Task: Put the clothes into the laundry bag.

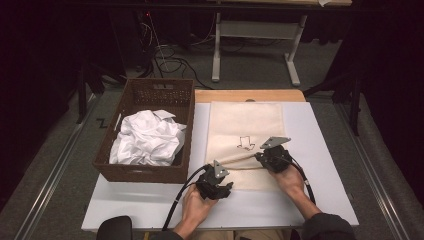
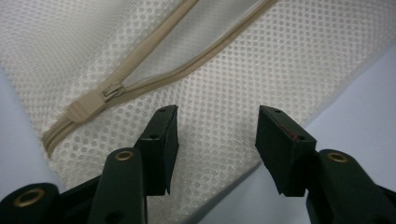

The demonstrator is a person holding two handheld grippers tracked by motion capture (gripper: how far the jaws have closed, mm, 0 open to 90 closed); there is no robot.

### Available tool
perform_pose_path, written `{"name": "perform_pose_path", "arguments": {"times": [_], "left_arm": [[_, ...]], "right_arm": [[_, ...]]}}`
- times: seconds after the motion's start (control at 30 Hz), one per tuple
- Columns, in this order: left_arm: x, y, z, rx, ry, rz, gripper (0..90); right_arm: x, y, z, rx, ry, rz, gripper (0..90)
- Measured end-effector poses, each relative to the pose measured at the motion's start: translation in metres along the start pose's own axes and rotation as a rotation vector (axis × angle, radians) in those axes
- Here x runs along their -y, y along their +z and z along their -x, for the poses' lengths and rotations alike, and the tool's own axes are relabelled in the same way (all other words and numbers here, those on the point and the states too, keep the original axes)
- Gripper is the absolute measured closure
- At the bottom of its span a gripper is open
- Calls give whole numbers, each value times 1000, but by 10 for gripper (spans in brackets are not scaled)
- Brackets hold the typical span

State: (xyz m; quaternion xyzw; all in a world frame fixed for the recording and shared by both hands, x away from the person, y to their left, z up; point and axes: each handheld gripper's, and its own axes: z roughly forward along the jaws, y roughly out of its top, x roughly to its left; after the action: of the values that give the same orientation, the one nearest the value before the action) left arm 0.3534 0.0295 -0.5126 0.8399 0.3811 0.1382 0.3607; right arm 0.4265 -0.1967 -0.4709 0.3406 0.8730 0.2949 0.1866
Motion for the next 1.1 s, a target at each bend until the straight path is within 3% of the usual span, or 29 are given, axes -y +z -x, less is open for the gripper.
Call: {"name": "perform_pose_path", "arguments": {"times": [0.1, 0.17, 0.37, 0.57, 0.77, 0.9, 1.0, 1.1], "left_arm": [[-3, 1, -1, -4, -2, -4, 489], [-5, 0, 4, -18, 27, -4, 487], [-16, 0, 16, 14, 64, 1, 501], [-23, 6, 10, 24, 48, -8, 508], [-34, 8, 6, 25, 50, -5, 505], [-36, 15, 0, -1, 33, -24, 503], [-34, 22, -3, -20, 42, -70, 511], [-34, 23, -4, -19, 31, -68, 516]], "right_arm": [[-4, -5, 2, -6, 6, 7, 882], [-4, -7, 2, -8, 21, 15, 883], [-7, -9, 0, -23, 44, 37, 883], [-12, -11, 0, -37, 48, 44, 883], [-14, -12, -4, -44, 38, 6, 883], [-15, -11, -4, -54, 46, 5, 884], [-16, -11, -3, -59, 50, 15, 884], [-16, -13, 0, -65, 60, 26, 883]]}}
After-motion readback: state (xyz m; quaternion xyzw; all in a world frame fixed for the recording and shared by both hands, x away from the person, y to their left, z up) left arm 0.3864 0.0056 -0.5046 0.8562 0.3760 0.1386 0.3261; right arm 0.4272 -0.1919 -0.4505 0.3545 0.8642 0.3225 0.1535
